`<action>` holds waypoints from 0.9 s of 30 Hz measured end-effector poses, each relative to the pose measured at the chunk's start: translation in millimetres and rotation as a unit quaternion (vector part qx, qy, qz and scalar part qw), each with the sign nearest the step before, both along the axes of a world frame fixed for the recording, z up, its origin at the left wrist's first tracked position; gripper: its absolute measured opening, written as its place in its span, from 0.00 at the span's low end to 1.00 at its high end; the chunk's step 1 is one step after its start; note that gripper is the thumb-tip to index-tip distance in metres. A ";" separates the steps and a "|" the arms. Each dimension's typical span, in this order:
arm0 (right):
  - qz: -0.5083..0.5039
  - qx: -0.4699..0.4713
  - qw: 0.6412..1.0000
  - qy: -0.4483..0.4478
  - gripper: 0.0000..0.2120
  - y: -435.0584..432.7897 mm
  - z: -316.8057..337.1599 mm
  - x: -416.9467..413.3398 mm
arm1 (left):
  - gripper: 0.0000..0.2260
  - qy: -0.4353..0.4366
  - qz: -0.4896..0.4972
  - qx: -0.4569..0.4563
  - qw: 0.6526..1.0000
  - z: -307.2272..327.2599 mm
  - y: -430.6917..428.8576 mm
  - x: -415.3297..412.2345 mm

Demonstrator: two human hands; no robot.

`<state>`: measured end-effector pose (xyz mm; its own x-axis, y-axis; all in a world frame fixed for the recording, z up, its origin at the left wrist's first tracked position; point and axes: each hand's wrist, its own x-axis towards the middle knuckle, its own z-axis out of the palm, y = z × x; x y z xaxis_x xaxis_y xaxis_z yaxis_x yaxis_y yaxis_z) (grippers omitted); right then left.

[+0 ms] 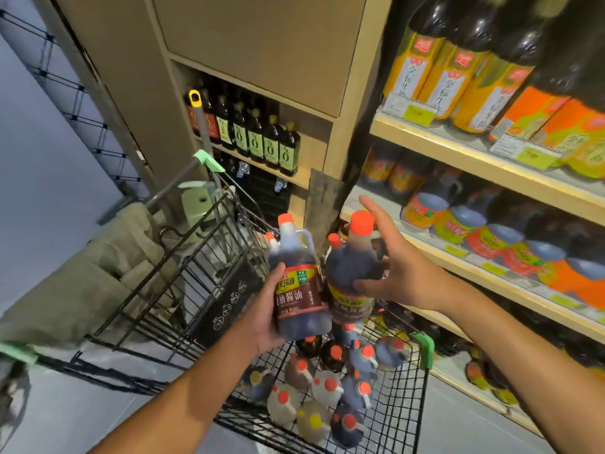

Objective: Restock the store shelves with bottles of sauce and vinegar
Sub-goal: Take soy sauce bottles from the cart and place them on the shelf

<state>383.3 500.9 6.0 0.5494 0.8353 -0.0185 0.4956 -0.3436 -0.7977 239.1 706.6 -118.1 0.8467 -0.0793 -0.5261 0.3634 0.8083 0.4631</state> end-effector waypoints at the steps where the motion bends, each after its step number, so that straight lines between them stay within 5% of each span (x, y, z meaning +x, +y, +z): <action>1: -0.016 0.003 1.000 0.005 0.58 -7.5 1.9 -0.9 | 0.29 0.007 -0.001 -0.003 1.000 0.7 -5.0 1.7; 7: -0.094 0.020 0.995 0.040 0.33 -59.6 -1.7 -17.4 | 0.31 -0.034 -0.040 -0.007 0.999 15.8 -40.5 9.0; 14: -0.141 0.030 0.989 0.037 0.50 -124.1 -9.5 -33.4 | 0.36 -0.039 -0.083 0.040 0.995 29.3 -100.8 10.6; 18: -0.202 0.079 0.971 0.100 0.45 -176.4 -15.3 -52.5 | 0.31 -0.022 -0.073 0.028 0.997 38.0 -145.1 10.8; 27: -0.393 0.258 0.868 0.162 0.37 -301.8 -19.4 -119.0 | 0.38 -0.074 -0.191 0.062 0.977 61.9 -278.0 7.9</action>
